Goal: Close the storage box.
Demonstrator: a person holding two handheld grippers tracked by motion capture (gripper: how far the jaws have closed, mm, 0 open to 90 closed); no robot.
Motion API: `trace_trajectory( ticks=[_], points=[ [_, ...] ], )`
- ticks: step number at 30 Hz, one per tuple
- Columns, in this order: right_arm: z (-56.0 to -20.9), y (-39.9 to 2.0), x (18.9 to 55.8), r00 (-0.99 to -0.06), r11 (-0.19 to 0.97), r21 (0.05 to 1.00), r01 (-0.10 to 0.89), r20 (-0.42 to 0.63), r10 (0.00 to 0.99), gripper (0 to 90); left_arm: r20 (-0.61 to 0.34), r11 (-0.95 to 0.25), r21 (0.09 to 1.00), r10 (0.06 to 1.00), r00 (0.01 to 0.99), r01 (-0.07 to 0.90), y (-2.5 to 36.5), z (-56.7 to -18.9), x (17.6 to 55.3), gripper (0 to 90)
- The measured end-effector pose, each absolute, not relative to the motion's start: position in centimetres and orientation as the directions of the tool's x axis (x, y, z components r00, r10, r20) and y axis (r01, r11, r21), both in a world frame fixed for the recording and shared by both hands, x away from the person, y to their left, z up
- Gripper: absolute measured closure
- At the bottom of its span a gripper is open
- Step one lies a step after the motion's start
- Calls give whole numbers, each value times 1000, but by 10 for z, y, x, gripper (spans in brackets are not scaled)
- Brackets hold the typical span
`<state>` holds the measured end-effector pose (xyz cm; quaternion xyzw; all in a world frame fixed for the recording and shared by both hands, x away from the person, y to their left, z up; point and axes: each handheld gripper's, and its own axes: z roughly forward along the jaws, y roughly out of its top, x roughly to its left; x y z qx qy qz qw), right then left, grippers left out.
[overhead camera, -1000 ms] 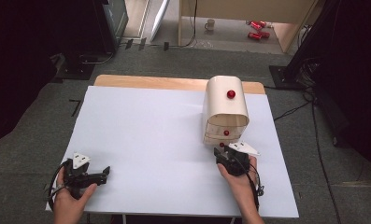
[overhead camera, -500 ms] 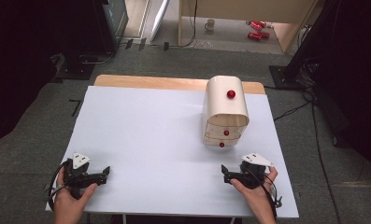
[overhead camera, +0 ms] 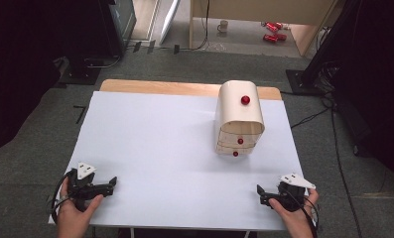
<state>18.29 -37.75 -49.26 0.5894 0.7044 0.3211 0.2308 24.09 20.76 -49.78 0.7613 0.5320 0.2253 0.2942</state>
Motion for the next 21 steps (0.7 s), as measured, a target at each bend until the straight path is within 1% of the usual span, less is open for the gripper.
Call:
trace_trajectory(
  ticks=[3,4,9,11,21],
  points=[
    [-496,-385,179,-195,93,717,691,61,979,0,30,-261,688,943,332,678,208,-498,241,10],
    [-499,-387,177,-196,103,714,693,49,979,0,30,-261,687,943,332,678,208,-498,241,10],
    [-502,-388,176,-192,91,713,695,63,979,0,30,-260,688,943,331,677,207,-498,241,10],
    [-505,-383,175,-193,126,717,686,12,981,0,29,-259,689,943,331,677,207,-498,241,10],
    [-506,-383,174,-193,124,726,677,12,981,0,29,-259,689,943,331,677,208,-498,241,10]
  ],
)
